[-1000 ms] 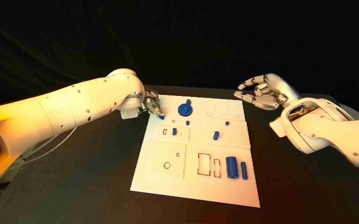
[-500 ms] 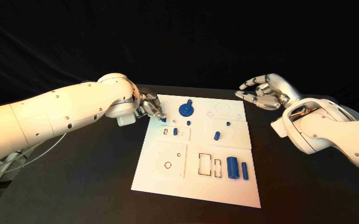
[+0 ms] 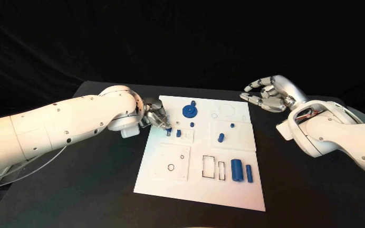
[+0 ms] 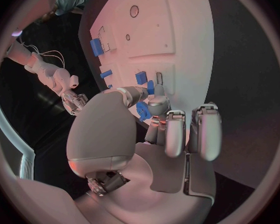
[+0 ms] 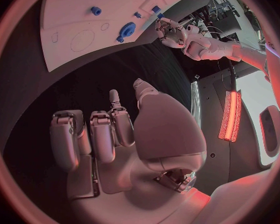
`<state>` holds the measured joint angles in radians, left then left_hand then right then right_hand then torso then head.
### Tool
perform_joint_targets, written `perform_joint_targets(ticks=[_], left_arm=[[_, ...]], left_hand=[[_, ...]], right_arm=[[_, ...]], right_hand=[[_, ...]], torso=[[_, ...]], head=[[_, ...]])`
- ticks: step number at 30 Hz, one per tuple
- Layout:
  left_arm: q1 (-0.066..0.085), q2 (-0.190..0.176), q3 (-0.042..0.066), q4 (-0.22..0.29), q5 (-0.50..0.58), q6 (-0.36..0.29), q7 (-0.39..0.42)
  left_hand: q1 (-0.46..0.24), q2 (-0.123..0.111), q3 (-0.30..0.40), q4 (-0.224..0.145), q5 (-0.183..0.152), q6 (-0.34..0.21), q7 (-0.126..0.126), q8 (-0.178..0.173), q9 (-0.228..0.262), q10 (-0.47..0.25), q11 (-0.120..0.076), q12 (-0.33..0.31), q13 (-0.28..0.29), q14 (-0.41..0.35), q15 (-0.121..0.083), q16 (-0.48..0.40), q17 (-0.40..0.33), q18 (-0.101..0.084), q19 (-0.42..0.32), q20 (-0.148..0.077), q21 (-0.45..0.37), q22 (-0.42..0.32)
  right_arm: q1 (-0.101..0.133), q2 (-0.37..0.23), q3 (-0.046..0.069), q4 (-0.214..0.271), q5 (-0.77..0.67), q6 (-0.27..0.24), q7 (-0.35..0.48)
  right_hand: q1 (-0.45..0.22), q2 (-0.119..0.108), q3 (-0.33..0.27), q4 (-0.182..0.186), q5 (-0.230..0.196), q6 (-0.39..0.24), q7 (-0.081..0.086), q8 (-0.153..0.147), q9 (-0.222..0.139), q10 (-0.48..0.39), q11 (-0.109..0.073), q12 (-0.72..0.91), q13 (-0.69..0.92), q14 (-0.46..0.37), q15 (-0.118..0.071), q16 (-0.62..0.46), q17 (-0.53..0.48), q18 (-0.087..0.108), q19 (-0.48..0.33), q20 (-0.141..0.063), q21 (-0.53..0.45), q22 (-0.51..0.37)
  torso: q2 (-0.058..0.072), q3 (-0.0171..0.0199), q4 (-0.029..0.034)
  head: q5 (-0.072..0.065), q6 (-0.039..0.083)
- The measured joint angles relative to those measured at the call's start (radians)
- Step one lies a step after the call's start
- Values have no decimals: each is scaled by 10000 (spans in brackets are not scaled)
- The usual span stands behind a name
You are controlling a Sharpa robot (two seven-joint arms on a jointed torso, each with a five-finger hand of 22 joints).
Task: Assemble the parts on the task board
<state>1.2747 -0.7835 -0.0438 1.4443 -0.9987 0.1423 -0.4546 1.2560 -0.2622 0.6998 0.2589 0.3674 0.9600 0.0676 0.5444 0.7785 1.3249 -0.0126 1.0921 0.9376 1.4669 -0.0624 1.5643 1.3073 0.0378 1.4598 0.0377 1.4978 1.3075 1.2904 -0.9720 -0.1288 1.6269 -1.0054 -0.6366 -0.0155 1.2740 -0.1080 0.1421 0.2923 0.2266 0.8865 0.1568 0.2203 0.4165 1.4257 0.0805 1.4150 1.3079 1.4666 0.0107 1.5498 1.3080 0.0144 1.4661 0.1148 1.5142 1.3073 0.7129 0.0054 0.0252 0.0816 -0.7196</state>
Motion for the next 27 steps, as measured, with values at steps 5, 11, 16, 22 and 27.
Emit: perform_joint_targets(ticks=[5, 11, 16, 22, 27], left_arm=[[-64, 4, -2, 53, -284, -16, 43], [-89, 25, -2, 60, -549, -2, 45], [-104, 69, -6, 40, -749, 19, 6], [-116, 96, -10, -27, -903, 67, -50], [-119, 106, -10, -48, -984, 171, -109]], left_hand=[[-40, -39, -27, -27, 1, 20, -18, -1, -30, 37, -30, 0, -1, 0, 0, 0, 0, 0, 0, 0, 37, 0], [-66, -66, -27, -27, 40, 40, -37, -2, -32, 38, -29, 0, -1, 0, 1, 0, 0, -1, 0, 0, 37, -1], [-92, -92, -27, -27, 40, 41, -38, -3, -32, 38, -28, 0, -2, -1, 1, 0, 0, 0, -1, 0, 37, -1], [-93, -92, -27, -27, 40, 54, -51, -27, -31, 38, -28, 0, -30, -1, 1, 0, 0, 0, -1, 0, 37, -1], [-106, -105, -46, -46, 40, 57, -54, -28, -30, 37, -27, 0, -48, -1, 1, 0, 0, 0, -1, 0, 37, -1]], right_arm=[[-11, -3, 0, 0, 3, 0, 0], [-20, 2, 0, 0, 7, -1, 1], [-24, 1, 0, 0, 9, -1, 2], [-27, -4, 0, 2, 11, -1, 4], [-28, -6, 0, 4, 12, -1, 4]], right_hand=[[0, 0, 0, 0, 0, 0, 0, 0, -1, 0, 0, 0, -1, 0, 0, 0, -1, 0, 0, 0, 0, 2], [0, 0, 0, 0, 0, 0, 0, 0, -1, 0, 0, 0, -1, 0, 0, 0, -2, 0, 0, 0, 0, 8], [0, 0, 0, 0, 0, 0, 0, 0, -2, 0, 0, 0, -2, 0, 0, 0, -2, 0, 0, 0, 0, 7], [1, 0, 0, 0, 0, 0, 0, 0, -2, 0, 0, 0, -2, 0, 0, 0, -3, 1, 0, 0, 0, 7], [1, -1, 0, 0, 0, 0, 0, 0, -3, 0, 0, 0, -3, 0, 0, 0, -3, 0, 0, 0, 0, 6]], torso=[[3, 5, -7], [3, 13, -16], [3, 16, -21], [7, 19, -23], [7, 18, -22]], head=[[10, -12], [22, -19], [26, -20], [17, -26], [11, -48]])
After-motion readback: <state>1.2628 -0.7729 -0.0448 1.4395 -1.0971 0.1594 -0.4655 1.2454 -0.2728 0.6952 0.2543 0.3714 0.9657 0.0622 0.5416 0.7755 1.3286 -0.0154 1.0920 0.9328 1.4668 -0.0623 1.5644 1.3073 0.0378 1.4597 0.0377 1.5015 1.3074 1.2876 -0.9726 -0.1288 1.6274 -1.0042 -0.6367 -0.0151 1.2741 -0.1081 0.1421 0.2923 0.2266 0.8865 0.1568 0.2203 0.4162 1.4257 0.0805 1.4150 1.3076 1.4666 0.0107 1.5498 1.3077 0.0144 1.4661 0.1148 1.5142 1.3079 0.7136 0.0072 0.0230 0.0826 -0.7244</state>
